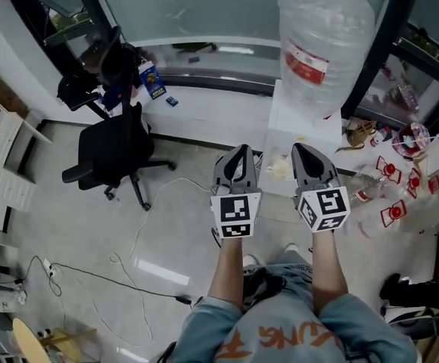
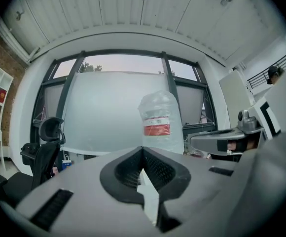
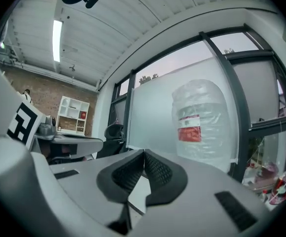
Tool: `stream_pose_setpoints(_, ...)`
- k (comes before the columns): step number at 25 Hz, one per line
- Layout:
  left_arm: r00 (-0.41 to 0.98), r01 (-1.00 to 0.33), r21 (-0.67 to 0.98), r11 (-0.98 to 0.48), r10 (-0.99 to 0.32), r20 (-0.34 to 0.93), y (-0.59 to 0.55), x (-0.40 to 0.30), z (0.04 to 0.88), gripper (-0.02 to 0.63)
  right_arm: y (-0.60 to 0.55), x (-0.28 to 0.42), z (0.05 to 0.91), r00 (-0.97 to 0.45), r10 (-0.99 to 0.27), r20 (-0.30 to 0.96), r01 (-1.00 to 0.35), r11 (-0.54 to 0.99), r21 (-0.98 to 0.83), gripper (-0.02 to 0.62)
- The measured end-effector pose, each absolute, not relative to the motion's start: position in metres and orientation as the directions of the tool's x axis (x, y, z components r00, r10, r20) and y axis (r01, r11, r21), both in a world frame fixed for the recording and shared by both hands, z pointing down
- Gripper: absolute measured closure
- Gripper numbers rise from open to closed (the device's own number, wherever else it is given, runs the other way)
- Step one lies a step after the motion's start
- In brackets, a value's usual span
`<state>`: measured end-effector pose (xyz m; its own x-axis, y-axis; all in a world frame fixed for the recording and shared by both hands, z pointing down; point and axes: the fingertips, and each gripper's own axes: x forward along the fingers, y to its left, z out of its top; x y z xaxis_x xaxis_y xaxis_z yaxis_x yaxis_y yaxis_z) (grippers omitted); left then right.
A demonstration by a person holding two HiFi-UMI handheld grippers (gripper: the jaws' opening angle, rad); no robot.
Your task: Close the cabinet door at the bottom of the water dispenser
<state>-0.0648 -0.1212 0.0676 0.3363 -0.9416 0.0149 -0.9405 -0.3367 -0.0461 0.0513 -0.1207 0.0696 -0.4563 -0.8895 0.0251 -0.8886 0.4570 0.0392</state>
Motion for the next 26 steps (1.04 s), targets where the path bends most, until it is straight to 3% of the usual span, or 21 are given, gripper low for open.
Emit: stream_pose_setpoints(26,0.370,-0.929,-0.033,-0.369,-0.927,-0.063,-0.133,-0.066,0.047,0.598,-0.132,0.047,0.050,-0.410,-0.912,-0.009,-0.905,0.406,0.127,0.565)
